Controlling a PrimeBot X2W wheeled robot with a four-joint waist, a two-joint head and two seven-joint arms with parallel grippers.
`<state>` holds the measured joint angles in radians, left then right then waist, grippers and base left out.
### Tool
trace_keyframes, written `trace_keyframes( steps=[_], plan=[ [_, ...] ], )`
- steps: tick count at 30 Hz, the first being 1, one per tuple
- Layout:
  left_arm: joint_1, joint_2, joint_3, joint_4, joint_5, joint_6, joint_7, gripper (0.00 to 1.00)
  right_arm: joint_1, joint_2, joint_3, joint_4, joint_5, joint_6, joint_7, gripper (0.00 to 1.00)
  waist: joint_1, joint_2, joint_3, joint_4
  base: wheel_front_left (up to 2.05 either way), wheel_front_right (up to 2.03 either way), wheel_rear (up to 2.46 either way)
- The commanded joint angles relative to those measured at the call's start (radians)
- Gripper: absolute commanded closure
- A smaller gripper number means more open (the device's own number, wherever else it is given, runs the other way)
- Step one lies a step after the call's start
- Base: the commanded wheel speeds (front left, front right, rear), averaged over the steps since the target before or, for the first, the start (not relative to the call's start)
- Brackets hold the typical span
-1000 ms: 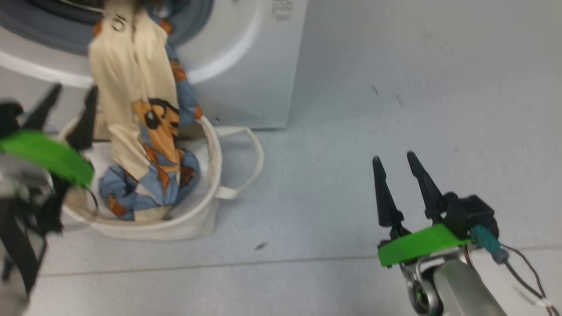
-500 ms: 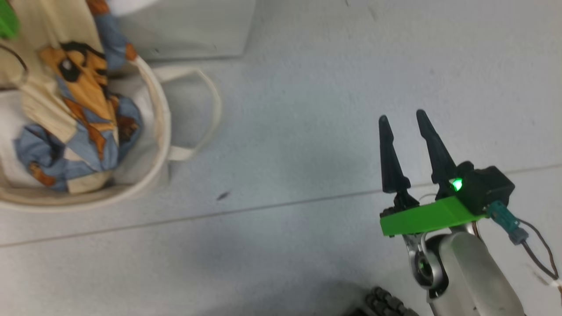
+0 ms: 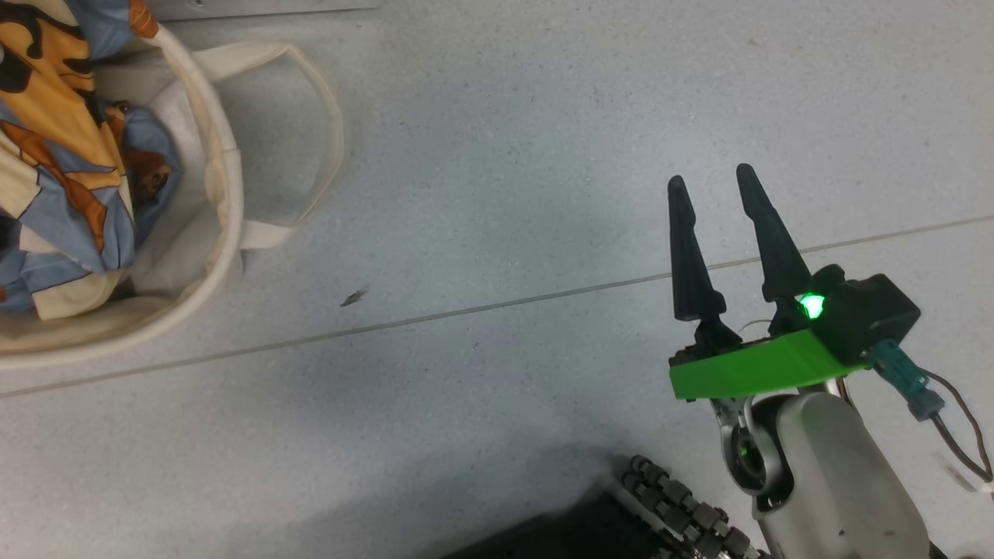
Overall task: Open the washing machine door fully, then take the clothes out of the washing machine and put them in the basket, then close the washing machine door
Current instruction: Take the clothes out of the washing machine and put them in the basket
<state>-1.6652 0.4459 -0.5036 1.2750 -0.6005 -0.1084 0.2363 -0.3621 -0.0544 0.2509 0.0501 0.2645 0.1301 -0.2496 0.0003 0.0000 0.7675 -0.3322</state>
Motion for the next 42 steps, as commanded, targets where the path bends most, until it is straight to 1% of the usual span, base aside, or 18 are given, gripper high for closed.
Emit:
trace_keyframes(
  steps=[1, 3, 4, 6, 12, 16, 18, 21, 22, 25, 29, 32, 33, 34, 36, 39, 42],
  plan=[
    [-0.020, 0.033, -0.001, -0.006, 0.006, 0.006, 0.003, 0.00, 0.017, 0.004, 0.015, -0.032, 0.004, 0.001, -0.012, 0.00, -0.0003, 0.0000, -0.001, 0.001, 0.00, 0.00, 0.00],
    [-0.015, 0.026, -0.005, -0.002, 0.006, 0.004, -0.006, 0.00, 0.017, 0.004, 0.013, -0.032, 0.005, 0.001, -0.012, 0.00, -0.0003, 0.0000, -0.003, 0.004, 0.00, 0.00, 0.00],
    [-0.011, 0.022, -0.006, 0.000, 0.004, 0.002, -0.011, 1.00, 0.017, 0.004, 0.011, -0.032, 0.004, 0.001, -0.012, 0.00, -0.0003, 0.0000, -0.004, 0.006, 0.00, 0.00, 0.00],
    [-0.004, 0.016, -0.011, 0.002, 0.001, -0.004, -0.025, 1.00, 0.017, 0.004, 0.007, -0.031, 0.002, 0.001, -0.012, 0.00, -0.0003, 0.0000, -0.009, 0.013, 0.00, 0.00, 0.00],
    [0.028, -0.002, -0.014, 0.001, -0.016, -0.017, -0.123, 1.00, 0.021, 0.004, -0.002, -0.019, -0.006, 0.001, -0.012, 0.00, -0.0003, 0.0000, -0.048, 0.038, 0.00, 0.00, 0.00],
    [0.075, -0.009, -0.008, -0.030, -0.043, -0.021, -0.242, 1.00, 0.030, 0.004, -0.007, -0.004, -0.010, 0.001, -0.012, 0.00, -0.0003, 0.0000, -0.098, 0.059, 0.00, 0.00, 0.00],
    [0.118, -0.011, -0.007, -0.064, -0.069, -0.022, -0.306, 1.00, 0.036, 0.004, -0.008, 0.007, -0.011, 0.001, -0.012, 0.00, -0.0003, 0.0000, -0.131, 0.068, 0.00, 0.00, 0.00],
    [0.210, -0.021, 0.008, -0.150, -0.162, -0.022, -0.360, 1.00, 0.050, 0.004, -0.014, 0.022, -0.012, 0.001, -0.012, 0.00, -0.0003, 0.0000, -0.186, 0.087, 0.00, 0.00, 0.00],
    [0.246, -0.015, 0.004, -0.187, -0.188, -0.022, -0.375, 1.00, 0.056, 0.004, -0.016, 0.027, -0.013, 0.001, -0.012, 0.00, -0.0003, 0.0000, -0.205, 0.094, 0.00, 0.00, 0.00],
    [0.349, 0.023, -0.027, -0.269, -0.215, -0.022, -0.435, 1.00, 0.070, 0.004, -0.020, 0.041, -0.012, 0.001, -0.012, 0.00, -0.0003, 0.0000, -0.260, 0.112, 0.00, 0.00, 0.00],
    [0.496, 0.045, -0.035, -0.395, -0.298, -0.022, -0.464, 1.00, 0.091, 0.004, -0.018, 0.053, -0.011, 0.001, -0.012, 0.00, -0.0003, 0.0000, -0.323, 0.137, 0.00, 0.00, 0.00],
    [0.602, 0.084, -0.039, -0.480, -0.308, -0.022, -0.481, 1.00, 0.104, 0.004, -0.010, 0.066, -0.018, 0.001, -0.012, 0.00, -0.0003, 0.0000, -0.358, 0.152, 0.00, 0.00, 0.00],
    [0.602, 0.084, -0.039, -0.480, -0.308, -0.022, -0.481, 1.00, 0.104, 0.004, -0.010, 0.066, -0.018, 0.001, -0.012, 0.00, -0.0003, 0.0000, -0.358, 0.152, 0.00, 0.00, 0.00],
    [0.637, 0.092, -0.034, -0.506, -0.310, -0.021, -0.485, 1.00, 0.108, 0.004, -0.010, 0.069, -0.019, 0.001, -0.012, 0.00, -0.0003, 0.0000, -0.369, 0.156, 0.00, 0.00, 0.00],
    [0.712, 0.104, -0.025, -0.561, -0.314, -0.004, -0.490, 1.00, 0.115, 0.004, -0.012, 0.073, -0.022, 0.001, -0.012, 0.00, -0.0003, 0.0000, -0.387, 0.160, 0.00, 0.00, 0.00],
    [0.825, 0.126, -0.011, -0.655, -0.315, 0.050, -0.493, 1.00, 0.118, 0.004, -0.006, 0.077, -0.027, 0.001, -0.012, 0.00, -0.0003, 0.0000, -0.406, 0.159, 0.00, 0.00, 0.00],
    [0.936, 0.128, 0.006, -0.772, -0.343, 0.074, -0.495, 1.00, 0.123, 0.004, -0.007, 0.078, -0.027, 0.001, -0.012, 0.00, -0.0003, 0.0000, -0.424, 0.159, 0.00, 0.00, 0.00]
  ],
)
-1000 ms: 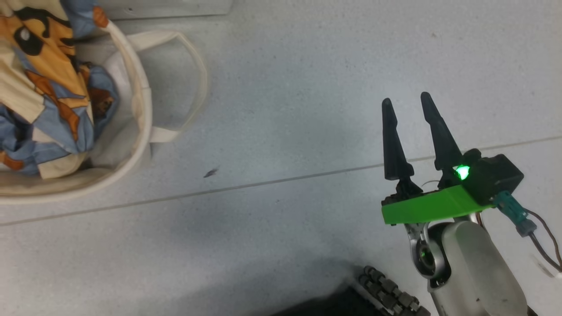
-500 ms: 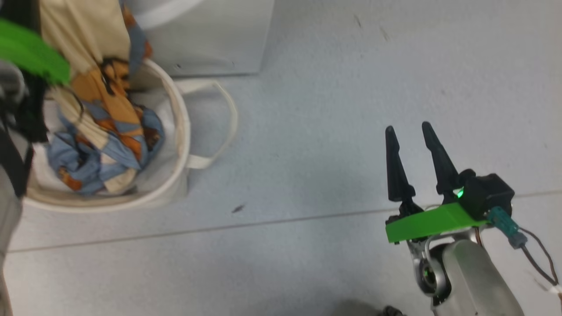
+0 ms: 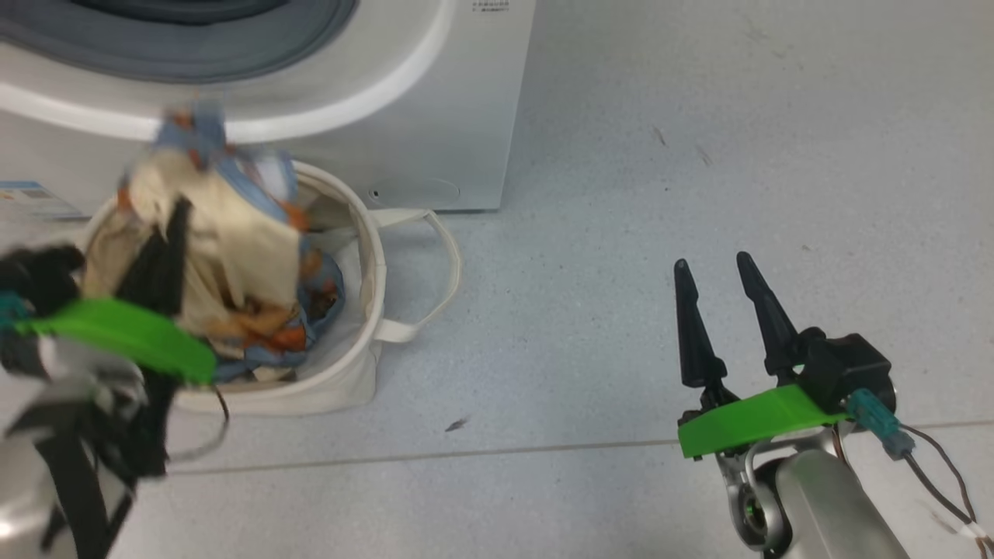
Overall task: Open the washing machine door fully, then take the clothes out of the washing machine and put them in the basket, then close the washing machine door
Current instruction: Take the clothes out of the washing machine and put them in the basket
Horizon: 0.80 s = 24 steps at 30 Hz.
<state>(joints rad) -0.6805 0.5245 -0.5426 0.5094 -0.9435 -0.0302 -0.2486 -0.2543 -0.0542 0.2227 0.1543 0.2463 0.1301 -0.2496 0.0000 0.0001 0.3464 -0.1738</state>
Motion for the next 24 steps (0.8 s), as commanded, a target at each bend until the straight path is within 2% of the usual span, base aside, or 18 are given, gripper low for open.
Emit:
trace_keyframes(
  steps=[1, 3, 7, 13, 24],
  plan=[
    [-0.017, 0.060, 0.043, -0.030, 0.005, 0.014, -0.010, 1.00, 0.017, 0.004, 0.022, -0.024, -0.010, 0.001, -0.012, 0.00, 0.0000, -0.0001, -0.008, -0.001, 0.00, 0.00, 0.00],
    [0.032, 0.072, 0.046, -0.064, 0.003, 0.051, -0.008, 1.00, 0.017, 0.004, 0.027, -0.021, -0.010, 0.001, -0.012, 0.00, 0.0000, -0.0001, -0.015, -0.008, 0.00, 0.00, 0.00],
    [0.085, 0.076, 0.069, -0.098, -0.040, 0.059, 0.000, 1.00, 0.018, 0.004, 0.026, -0.022, -0.008, 0.001, -0.012, 0.00, 0.0000, -0.0001, -0.015, -0.017, 0.00, 0.00, 0.00],
    [0.064, 0.073, 0.081, -0.008, -0.052, 0.030, 0.000, 1.00, 0.009, 0.004, 0.025, -0.029, -0.009, 0.001, -0.012, 0.00, 0.0000, -0.0001, 0.017, -0.035, 0.00, 0.00, 0.00],
    [-0.085, 0.002, 0.110, 0.236, -0.002, -0.060, -0.012, 1.00, -0.006, 0.004, 0.001, -0.063, -0.036, 0.001, -0.012, 0.00, 0.0000, -0.0001, 0.127, -0.063, 0.00, 0.00, 0.00]
  ],
)
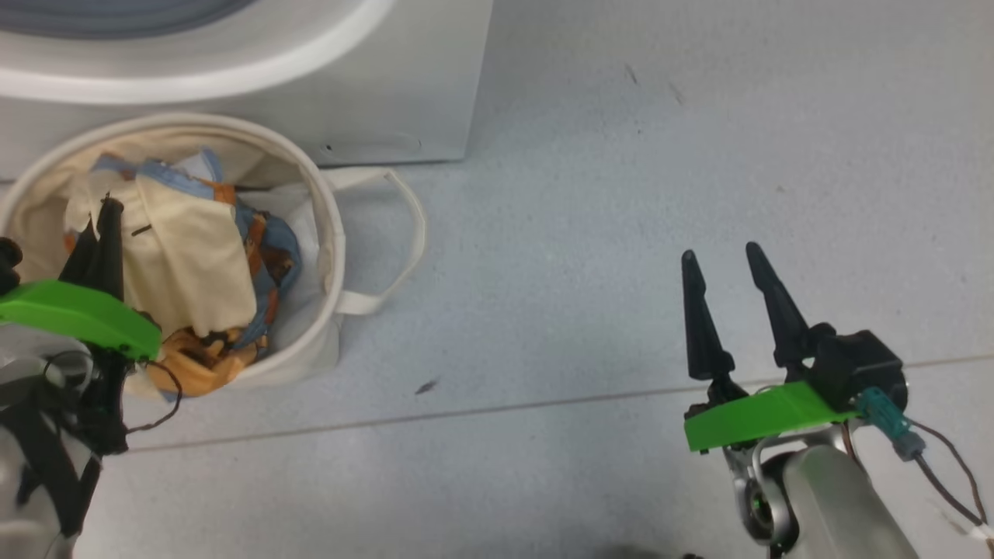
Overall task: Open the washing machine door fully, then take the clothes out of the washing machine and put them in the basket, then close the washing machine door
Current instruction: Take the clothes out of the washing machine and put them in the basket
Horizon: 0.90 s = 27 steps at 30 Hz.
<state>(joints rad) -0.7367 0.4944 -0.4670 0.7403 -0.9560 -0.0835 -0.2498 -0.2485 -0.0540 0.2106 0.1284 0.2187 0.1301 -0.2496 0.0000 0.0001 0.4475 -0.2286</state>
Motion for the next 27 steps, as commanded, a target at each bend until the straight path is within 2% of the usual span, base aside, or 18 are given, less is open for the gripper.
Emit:
trace_keyframes(
  steps=[1, 5, 10, 16, 20, 21, 22, 23, 27],
  plan=[
    [-0.045, 0.020, 0.030, 0.039, 0.013, -0.014, -0.011, 1.00, -0.012, 0.004, 0.009, -0.041, -0.012, 0.001, -0.012, 0.00, 0.0000, -0.0001, 0.038, -0.008, 0.00, 0.00, 0.00],
    [-0.136, -0.022, -0.003, 0.198, 0.022, -0.034, 0.002, 1.00, -0.018, 0.003, -0.002, -0.061, -0.032, 0.001, -0.012, 0.00, 0.0000, -0.0001, 0.095, -0.008, 0.00, 0.00, 0.00],
    [-0.264, -0.091, -0.045, 0.404, 0.003, -0.046, 0.096, 1.00, -0.038, -0.001, -0.025, -0.095, -0.054, 0.001, -0.012, 0.00, 0.0000, -0.0001, 0.179, -0.005, 0.00, 0.00, 0.00],
    [-0.315, -0.106, -0.075, 0.492, 0.005, -0.047, 0.137, 1.00, -0.054, 0.000, -0.023, -0.116, -0.058, 0.001, -0.012, 0.00, 0.0000, -0.0001, 0.229, -0.019, 0.00, 0.00, 0.00],
    [-0.328, -0.096, -0.102, 0.526, 0.035, -0.045, 0.106, 1.00, -0.064, 0.002, -0.019, -0.119, -0.061, 0.001, -0.012, 0.00, 0.0000, -0.0001, 0.240, -0.026, 0.00, 0.00, 0.00],
    [-0.330, -0.093, -0.108, 0.530, 0.044, -0.042, 0.083, 0.76, -0.065, 0.002, -0.019, -0.120, -0.060, 0.001, -0.012, 0.00, 0.0000, -0.0001, 0.239, -0.026, 0.00, 0.00, 0.00],
    [-0.330, -0.092, -0.107, 0.533, 0.047, -0.035, 0.062, 0.11, -0.067, 0.002, -0.019, -0.119, -0.059, 0.001, -0.012, 0.00, 0.0000, -0.0001, 0.237, -0.026, 0.00, 0.00, 0.00],
    [-0.326, -0.094, -0.110, 0.536, 0.051, -0.031, 0.049, 0.00, -0.068, 0.003, -0.019, -0.118, -0.058, 0.001, -0.012, 0.00, 0.0000, -0.0001, 0.232, -0.024, 0.00, 0.00, 0.00],
    [-0.304, -0.101, -0.119, 0.544, 0.061, -0.013, 0.026, 0.00, -0.069, 0.003, -0.015, -0.109, -0.053, 0.001, -0.012, 0.00, 0.0000, -0.0001, 0.199, -0.015, 0.00, 0.00, 0.00]
  ],
)
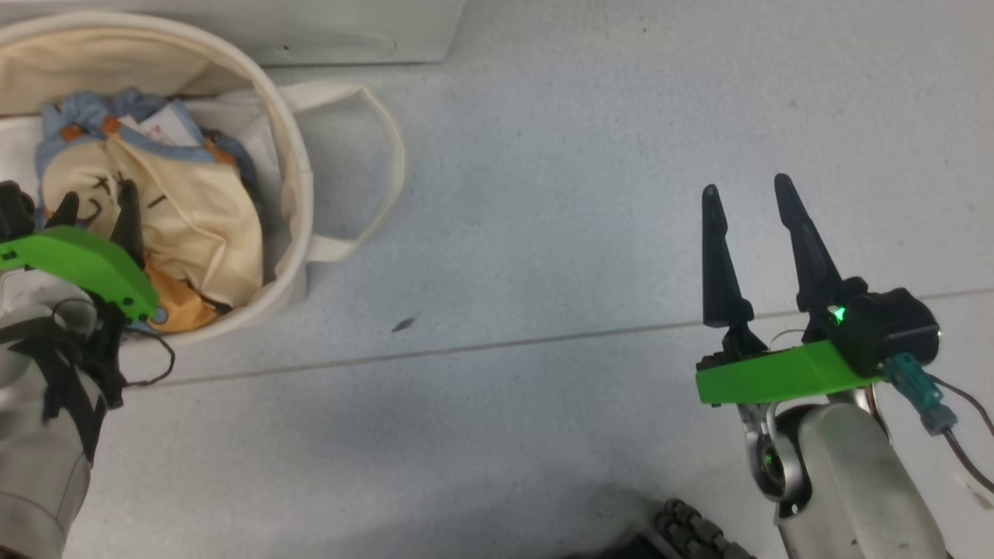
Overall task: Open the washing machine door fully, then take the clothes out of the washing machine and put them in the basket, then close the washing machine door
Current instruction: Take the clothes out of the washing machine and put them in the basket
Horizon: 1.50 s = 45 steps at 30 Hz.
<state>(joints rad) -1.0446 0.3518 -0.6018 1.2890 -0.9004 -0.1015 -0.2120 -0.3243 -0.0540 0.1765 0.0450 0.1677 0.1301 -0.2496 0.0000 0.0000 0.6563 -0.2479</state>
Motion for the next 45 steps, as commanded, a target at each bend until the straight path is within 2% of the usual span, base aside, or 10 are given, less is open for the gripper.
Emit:
trace_keyframes(
  steps=[1, 7, 10, 17, 25, 32, 39, 45],
  plan=[
    [0.009, 0.041, 0.012, -0.004, 0.011, 0.005, -0.020, 0.00, 0.006, 0.003, 0.020, -0.023, 0.000, 0.001, -0.012, 0.00, 0.0000, 0.0000, -0.022, 0.008, 0.00, 0.00, 0.00],
    [0.051, 0.050, 0.029, -0.012, 0.018, -0.002, -0.048, 0.00, 0.006, 0.004, 0.035, 0.004, 0.006, 0.001, -0.012, 0.00, 0.0000, 0.0000, -0.117, 0.029, 0.00, 0.00, 0.00],
    [0.083, 0.079, 0.065, -0.092, 0.052, 0.006, -0.049, 0.00, 0.006, 0.004, 0.044, 0.020, 0.009, 0.001, -0.012, 0.00, 0.0000, 0.0000, -0.172, 0.045, 0.00, 0.00, 0.00],
    [0.242, 0.109, 0.266, -0.349, 0.162, 0.017, -0.050, 0.00, 0.040, -0.002, 0.059, 0.067, 0.029, 0.001, -0.012, 0.00, 0.0000, 0.0000, -0.328, 0.086, 0.00, 0.00, 0.00],
    [0.468, 0.075, 0.439, -0.622, 0.334, 0.017, -0.050, 0.00, 0.105, -0.013, 0.091, 0.122, 0.061, 0.001, -0.012, 0.00, 0.0000, 0.0000, -0.481, 0.127, 0.00, 0.00, 0.00],
    [0.681, 0.036, 0.560, -0.840, 0.373, 0.020, -0.050, 0.00, 0.139, -0.014, 0.109, 0.140, 0.082, 0.001, -0.012, 0.00, 0.0000, 0.0000, -0.568, 0.128, 0.00, 0.00, 0.00],
    [0.888, 0.000, 0.588, -0.999, 0.400, 0.028, -0.050, 0.00, 0.171, -0.019, 0.120, 0.152, 0.096, 0.001, -0.012, 0.00, 0.0000, 0.0000, -0.621, 0.134, 0.00, 0.00, 0.00],
    [0.962, -0.006, 0.623, -1.046, 0.391, 0.049, -0.050, 0.00, 0.175, -0.021, 0.116, 0.158, 0.083, 0.001, -0.012, 0.00, 0.0000, 0.0000, -0.632, 0.135, 0.00, 0.00, 0.00]
  ],
)
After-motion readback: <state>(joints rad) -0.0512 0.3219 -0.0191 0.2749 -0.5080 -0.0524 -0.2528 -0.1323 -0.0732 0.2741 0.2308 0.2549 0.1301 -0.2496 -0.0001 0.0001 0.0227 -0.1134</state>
